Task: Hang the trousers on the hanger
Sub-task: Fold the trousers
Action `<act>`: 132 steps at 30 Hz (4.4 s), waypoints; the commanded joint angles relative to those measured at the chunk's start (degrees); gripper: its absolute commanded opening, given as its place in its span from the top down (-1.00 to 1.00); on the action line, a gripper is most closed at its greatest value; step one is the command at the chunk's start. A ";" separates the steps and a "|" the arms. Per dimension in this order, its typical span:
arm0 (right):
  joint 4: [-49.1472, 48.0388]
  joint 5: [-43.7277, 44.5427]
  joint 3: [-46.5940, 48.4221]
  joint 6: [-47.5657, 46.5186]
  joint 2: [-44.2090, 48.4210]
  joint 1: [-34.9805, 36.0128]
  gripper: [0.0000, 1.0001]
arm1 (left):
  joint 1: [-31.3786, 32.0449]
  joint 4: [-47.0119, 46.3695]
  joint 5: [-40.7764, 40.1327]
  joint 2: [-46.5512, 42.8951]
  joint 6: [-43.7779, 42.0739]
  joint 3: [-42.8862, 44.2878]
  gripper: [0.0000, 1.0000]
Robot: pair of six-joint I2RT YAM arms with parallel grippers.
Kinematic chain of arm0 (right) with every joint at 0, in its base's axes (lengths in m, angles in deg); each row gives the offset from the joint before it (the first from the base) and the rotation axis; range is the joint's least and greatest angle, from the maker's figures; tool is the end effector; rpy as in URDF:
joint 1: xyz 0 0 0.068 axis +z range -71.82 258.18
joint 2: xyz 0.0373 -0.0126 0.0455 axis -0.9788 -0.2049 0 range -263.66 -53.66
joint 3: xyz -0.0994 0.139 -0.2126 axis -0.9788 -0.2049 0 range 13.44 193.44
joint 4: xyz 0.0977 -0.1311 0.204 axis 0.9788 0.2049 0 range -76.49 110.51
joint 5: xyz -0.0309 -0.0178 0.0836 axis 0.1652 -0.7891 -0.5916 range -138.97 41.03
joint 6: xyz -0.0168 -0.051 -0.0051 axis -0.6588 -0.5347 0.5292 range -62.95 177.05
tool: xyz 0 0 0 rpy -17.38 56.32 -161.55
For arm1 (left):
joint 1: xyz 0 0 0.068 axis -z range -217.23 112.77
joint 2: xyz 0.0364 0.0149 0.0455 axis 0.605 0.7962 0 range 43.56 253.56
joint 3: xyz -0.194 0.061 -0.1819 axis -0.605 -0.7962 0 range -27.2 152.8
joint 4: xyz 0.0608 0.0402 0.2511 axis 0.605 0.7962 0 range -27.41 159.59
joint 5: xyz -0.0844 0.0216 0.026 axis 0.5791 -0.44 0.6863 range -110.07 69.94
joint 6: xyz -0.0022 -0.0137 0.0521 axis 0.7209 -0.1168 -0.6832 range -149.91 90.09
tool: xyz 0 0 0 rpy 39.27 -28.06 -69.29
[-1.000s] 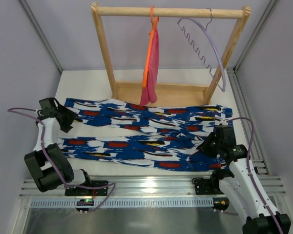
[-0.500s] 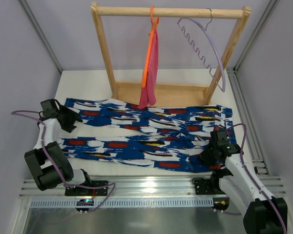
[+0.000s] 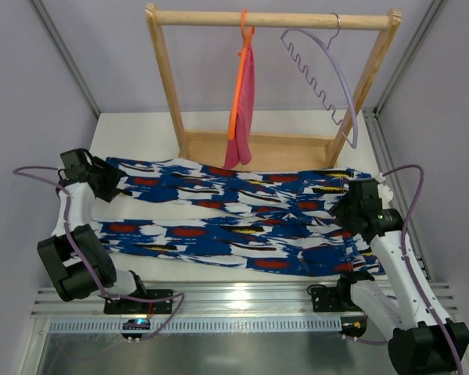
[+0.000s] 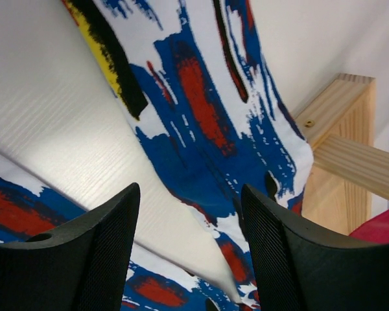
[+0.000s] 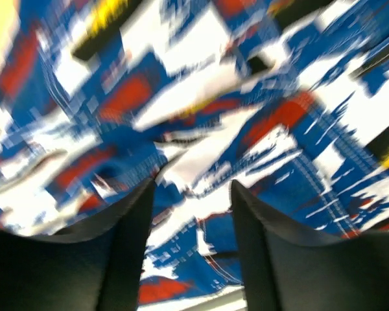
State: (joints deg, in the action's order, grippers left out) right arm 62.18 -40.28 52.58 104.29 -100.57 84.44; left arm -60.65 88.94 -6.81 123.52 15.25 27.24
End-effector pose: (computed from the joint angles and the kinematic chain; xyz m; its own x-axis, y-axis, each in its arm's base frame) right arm 0.1506 0.0111 0.2416 -0.5806 0.6664 -0.4678 0.5914 0.7401 0.3203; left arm 0.2676 0.1070 0.2366 -0.3268 -0.8937 -0.3073 -0.6931 0.4477 -0.5649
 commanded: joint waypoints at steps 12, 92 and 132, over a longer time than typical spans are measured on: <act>5.11 2.12 39.85 3.81 -39.77 -21.82 -0.18 | 2.06 2.83 0.27 10.37 1.41 17.46 -0.29; 9.34 9.07 59.30 1.54 -63.83 -23.22 0.93 | 5.67 29.38 -22.93 64.53 10.03 73.71 0.27; -20.88 -19.06 45.52 -14.81 -40.81 -33.42 0.93 | -2.86 20.40 -3.49 30.70 6.35 54.72 1.00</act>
State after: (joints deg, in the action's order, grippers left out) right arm 51.33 -58.03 99.63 90.30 -146.23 52.79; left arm -61.56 107.47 -6.81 158.51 25.24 81.79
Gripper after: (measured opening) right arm 0.063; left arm 0.007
